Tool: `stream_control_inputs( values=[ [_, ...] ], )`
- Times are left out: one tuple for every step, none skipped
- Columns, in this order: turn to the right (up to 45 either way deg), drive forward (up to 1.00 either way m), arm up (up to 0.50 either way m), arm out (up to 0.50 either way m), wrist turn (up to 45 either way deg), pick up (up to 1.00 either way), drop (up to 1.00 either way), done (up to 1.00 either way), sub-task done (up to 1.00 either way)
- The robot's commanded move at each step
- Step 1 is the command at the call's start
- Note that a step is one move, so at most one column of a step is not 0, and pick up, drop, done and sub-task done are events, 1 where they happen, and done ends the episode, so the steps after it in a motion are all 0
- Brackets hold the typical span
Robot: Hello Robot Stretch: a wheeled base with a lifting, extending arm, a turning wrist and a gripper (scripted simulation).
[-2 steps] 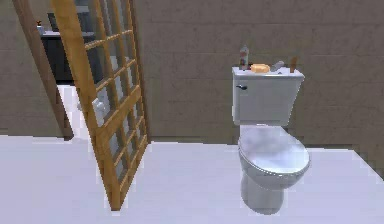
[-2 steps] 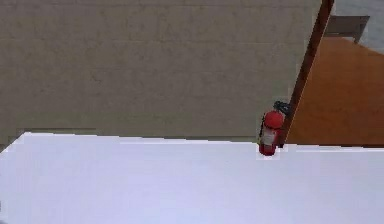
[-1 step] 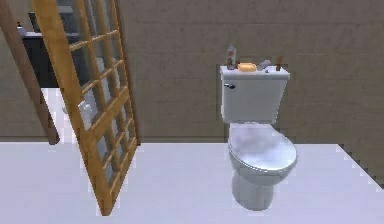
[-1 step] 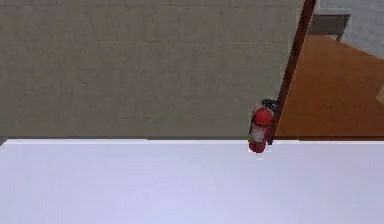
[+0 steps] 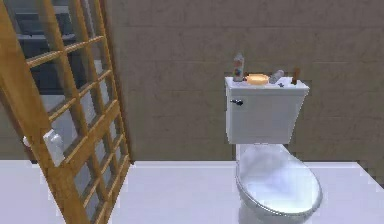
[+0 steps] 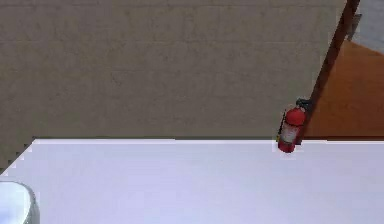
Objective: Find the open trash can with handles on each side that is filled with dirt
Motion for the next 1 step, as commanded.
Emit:
stream_control_inputs(
  values=[
    [-45.0,0.0,0.0,0.0,0.0,0.0,0.0,0.0,0.0]
  ],
)
